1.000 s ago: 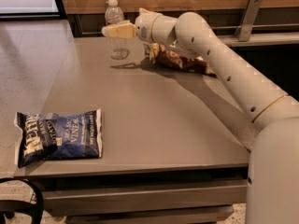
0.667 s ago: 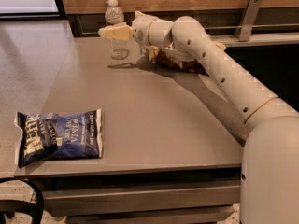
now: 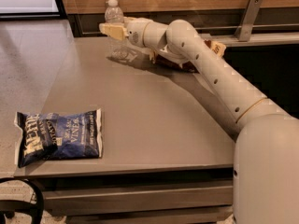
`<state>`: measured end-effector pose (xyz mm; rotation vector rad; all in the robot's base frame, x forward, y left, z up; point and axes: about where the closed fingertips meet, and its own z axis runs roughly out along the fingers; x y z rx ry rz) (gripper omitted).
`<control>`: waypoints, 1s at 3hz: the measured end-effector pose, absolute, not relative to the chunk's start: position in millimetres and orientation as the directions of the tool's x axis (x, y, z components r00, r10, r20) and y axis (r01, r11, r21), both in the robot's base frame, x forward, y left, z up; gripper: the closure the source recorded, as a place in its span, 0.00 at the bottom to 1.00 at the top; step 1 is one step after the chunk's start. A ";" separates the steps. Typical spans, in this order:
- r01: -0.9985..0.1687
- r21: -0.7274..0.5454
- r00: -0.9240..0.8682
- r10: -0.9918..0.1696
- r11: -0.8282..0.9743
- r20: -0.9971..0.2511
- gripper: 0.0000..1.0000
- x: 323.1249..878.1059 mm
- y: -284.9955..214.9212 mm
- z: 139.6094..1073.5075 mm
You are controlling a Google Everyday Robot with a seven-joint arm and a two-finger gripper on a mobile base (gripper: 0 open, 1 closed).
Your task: Move water bottle near blue chip bag
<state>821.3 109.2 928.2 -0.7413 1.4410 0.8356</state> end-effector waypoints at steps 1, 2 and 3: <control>-0.848 0.060 -0.044 0.042 0.526 -0.998 0.72 820.4 113.7 927.9; -0.850 0.060 -0.045 0.043 0.523 -0.998 0.96 819.8 116.5 927.7; -0.852 0.061 -0.045 0.043 0.520 -0.998 1.00 819.3 118.4 927.6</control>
Offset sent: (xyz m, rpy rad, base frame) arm -0.0006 0.0031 -0.0002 0.0004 0.0005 0.0042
